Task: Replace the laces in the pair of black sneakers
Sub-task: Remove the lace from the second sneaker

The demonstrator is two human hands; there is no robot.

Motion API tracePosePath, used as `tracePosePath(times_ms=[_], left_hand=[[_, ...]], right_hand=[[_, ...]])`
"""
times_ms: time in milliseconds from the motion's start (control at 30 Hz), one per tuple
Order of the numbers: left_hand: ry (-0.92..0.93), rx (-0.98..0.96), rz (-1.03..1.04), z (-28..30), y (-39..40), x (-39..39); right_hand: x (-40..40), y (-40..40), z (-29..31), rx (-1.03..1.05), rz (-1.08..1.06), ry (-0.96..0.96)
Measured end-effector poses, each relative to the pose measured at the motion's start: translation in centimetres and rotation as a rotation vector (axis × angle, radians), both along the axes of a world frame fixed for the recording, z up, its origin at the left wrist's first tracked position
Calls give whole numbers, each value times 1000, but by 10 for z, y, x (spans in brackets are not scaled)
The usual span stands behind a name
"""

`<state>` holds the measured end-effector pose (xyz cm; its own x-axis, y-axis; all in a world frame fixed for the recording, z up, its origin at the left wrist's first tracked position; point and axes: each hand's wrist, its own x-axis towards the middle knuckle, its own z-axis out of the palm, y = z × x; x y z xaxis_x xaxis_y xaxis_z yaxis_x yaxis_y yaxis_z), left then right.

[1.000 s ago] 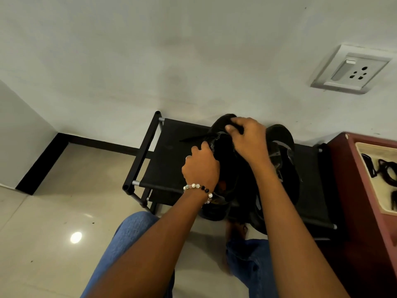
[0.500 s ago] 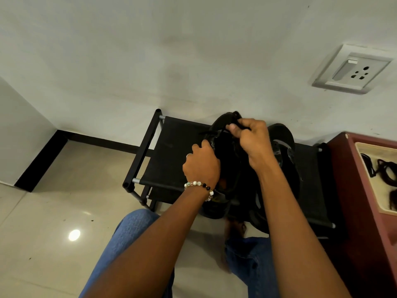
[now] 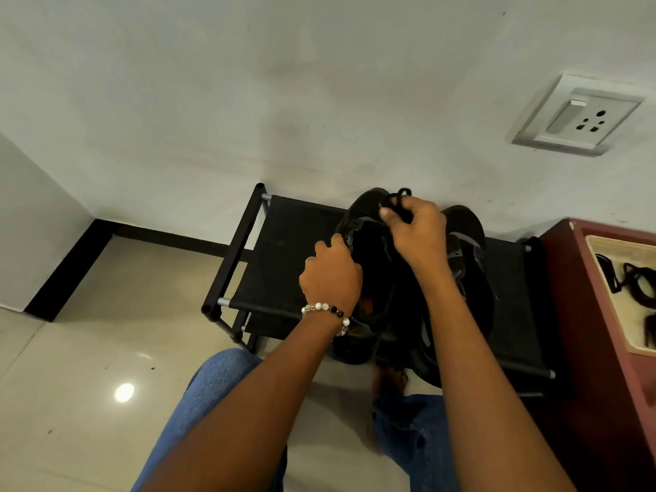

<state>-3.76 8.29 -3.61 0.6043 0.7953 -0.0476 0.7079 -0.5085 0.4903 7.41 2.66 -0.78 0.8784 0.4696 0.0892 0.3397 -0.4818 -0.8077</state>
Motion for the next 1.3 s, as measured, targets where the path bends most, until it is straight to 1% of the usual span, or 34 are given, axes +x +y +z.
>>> tracePosePath(times_ms=[67,133,233,300,333,367,533,567,600,667,733,800,900,933,967,1000,1033,1067,1100,1167,1300], left_hand=[[-19,-17,7,-1,0,0],[-29,-24,12,-1,1,0],[-38,-30,16,-2,2,0],[-39,-34,19,-1,1,0],[-38,-35,23,-1,1,0],[-36,-32,23,0,1,0],[-9,-6,1,-1,1,-1],[-2,-4,-1,-1,2,-1],[2,-3,-7,0,2,-1],[-2,-5,-10,1,1,-1],[-21,-38,10,2,2,-2],[-31,-103,13,3,6,-2],[-39,-264,-66,10,14,2],[-71,-297,-102,13,18,4],[-144,-302,-133,16,21,6],[-257,-289,-158,18,24,9],[-372,-265,-174,19,28,11],[-449,-243,-188,17,31,13],[-469,-229,-212,15,34,16],[-415,-212,-256,14,38,22],[-294,-176,-344,18,45,34]], right_hand=[[-6,6,-2,-304,61,-147],[-10,14,-3,-498,72,-233],[-14,20,-3,-630,43,-330],[-14,19,-5,-611,38,-303],[-12,19,-8,-562,33,-252],[-11,18,-9,-481,18,-148],[-12,9,0,209,-101,619],[-8,7,5,329,-125,717],[-3,3,10,415,-155,757],[6,-6,16,460,-225,734],[10,-14,18,394,-278,656],[11,-20,16,240,-284,553],[5,-27,22,4,-186,409],[4,-29,27,-66,-142,363],[3,-31,31,-129,-97,321],[3,-33,35,-183,-51,300],[4,-35,36,-222,-7,296],[6,-37,38,-245,32,302],[8,-39,39,-255,63,304],[9,-41,39,-298,108,258],[7,-40,31,-421,95,61]])
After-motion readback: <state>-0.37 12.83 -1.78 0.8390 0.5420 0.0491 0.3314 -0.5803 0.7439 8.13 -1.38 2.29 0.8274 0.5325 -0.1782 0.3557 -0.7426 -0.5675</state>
